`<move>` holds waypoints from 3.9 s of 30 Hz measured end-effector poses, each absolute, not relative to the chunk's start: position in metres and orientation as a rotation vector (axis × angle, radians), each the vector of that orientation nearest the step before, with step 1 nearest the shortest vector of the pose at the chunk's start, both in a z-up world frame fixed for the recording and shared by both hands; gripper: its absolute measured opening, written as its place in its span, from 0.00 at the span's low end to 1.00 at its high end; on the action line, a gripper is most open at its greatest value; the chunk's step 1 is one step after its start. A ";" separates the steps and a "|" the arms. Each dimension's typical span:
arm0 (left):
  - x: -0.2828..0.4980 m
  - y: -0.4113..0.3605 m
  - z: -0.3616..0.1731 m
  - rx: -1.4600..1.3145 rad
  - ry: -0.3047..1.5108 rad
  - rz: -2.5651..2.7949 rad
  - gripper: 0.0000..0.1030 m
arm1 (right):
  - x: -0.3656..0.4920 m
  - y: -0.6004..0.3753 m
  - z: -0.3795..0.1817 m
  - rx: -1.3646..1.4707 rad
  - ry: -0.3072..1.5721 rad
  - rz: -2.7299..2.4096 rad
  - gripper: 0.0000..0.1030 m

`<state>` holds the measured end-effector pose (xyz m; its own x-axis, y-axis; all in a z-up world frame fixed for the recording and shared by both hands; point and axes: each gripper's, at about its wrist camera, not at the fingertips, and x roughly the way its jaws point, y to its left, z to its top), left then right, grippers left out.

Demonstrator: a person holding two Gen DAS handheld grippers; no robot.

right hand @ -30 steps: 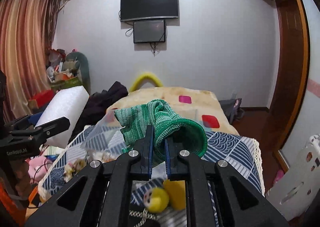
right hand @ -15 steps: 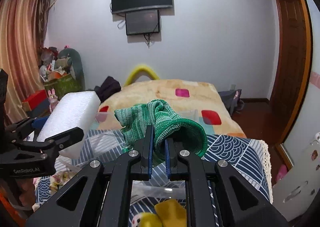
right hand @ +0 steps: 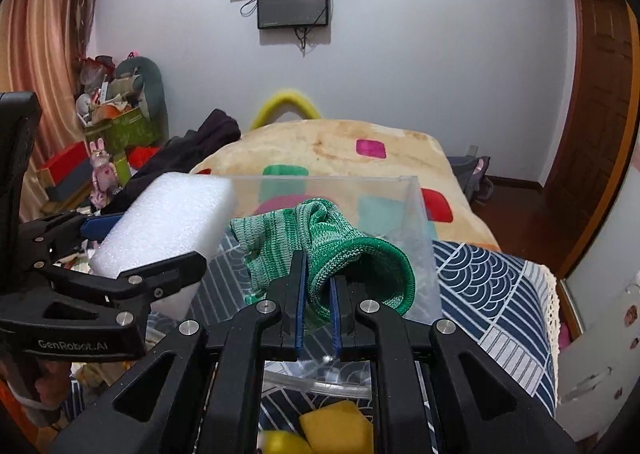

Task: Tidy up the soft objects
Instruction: 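Lower the foam into the clear box with left tool while right carries the glove, then open the right tool to drop the green glove into the box, then grasp the floral cloth with the left tool while the right grasps the doll head, then place the floral cloth in the box with left tool while right drops the doll head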

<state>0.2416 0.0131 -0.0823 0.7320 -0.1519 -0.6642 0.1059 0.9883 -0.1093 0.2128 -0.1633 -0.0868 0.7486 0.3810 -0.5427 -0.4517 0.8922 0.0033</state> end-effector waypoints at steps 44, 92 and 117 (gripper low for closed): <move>0.109 0.078 -0.104 -0.071 0.690 0.044 0.99 | 0.146 -0.199 -0.097 -0.127 0.539 0.436 0.64; 0.083 0.067 -0.087 -0.126 0.602 -0.018 0.13 | 0.129 -0.190 -0.099 -0.153 0.545 0.499 0.37; 0.162 0.042 -0.039 -0.082 0.510 -0.097 0.13 | 0.163 -0.163 -0.050 -0.115 0.376 0.506 0.37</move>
